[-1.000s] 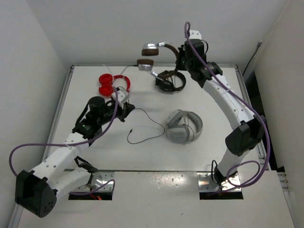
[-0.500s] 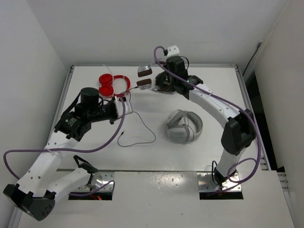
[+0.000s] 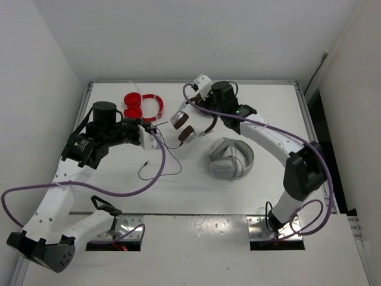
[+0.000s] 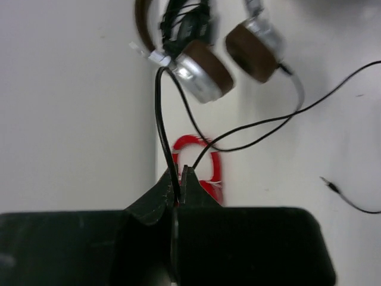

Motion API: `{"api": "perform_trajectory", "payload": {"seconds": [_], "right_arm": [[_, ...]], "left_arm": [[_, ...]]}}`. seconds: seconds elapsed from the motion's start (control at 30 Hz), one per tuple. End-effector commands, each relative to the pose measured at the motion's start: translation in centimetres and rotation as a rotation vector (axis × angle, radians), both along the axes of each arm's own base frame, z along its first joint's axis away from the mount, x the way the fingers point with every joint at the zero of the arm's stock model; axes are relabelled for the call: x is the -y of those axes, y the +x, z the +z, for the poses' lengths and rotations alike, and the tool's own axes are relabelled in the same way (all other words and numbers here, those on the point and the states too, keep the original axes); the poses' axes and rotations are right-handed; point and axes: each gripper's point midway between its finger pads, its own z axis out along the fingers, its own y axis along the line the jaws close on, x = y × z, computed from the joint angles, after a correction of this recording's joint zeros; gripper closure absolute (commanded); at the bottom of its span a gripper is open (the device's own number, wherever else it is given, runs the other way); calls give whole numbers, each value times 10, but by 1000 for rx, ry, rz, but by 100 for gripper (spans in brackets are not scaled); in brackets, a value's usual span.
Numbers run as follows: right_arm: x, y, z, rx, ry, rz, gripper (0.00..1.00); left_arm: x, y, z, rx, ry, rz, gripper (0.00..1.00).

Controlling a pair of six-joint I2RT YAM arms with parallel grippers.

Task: Wrap the headphones

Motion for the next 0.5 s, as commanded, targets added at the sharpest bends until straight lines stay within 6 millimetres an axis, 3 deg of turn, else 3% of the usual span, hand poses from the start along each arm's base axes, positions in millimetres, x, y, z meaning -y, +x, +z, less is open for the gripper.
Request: {"api": "perform_trajectory", "payload": {"seconds": [0.0, 0.03, 0.07, 0.13, 0.17, 0.37, 0.47], "right_arm": [[-13, -14, 50, 77, 94, 226, 100], [-17, -16, 50, 77, 95, 256, 100], [-18, -22, 41, 41, 79, 285, 100], [-21, -30, 41, 24, 84, 348, 100], [-20, -36, 33, -17, 79, 377, 100], [-34, -56, 24, -119, 64, 524, 100], [-36, -51, 16, -161, 46, 526, 100]], "left_arm": [[-9, 26, 26, 219, 15, 30, 100], [-13, 34, 25, 236, 5, 61, 100], [-14, 42, 44, 339, -22, 79, 100], [-22, 51, 37, 381, -32, 125, 100], [-23, 57, 51, 448, -59, 145, 100], [-36, 79, 76, 528, -164, 238, 100], [-39, 84, 75, 520, -182, 235, 100]]}}
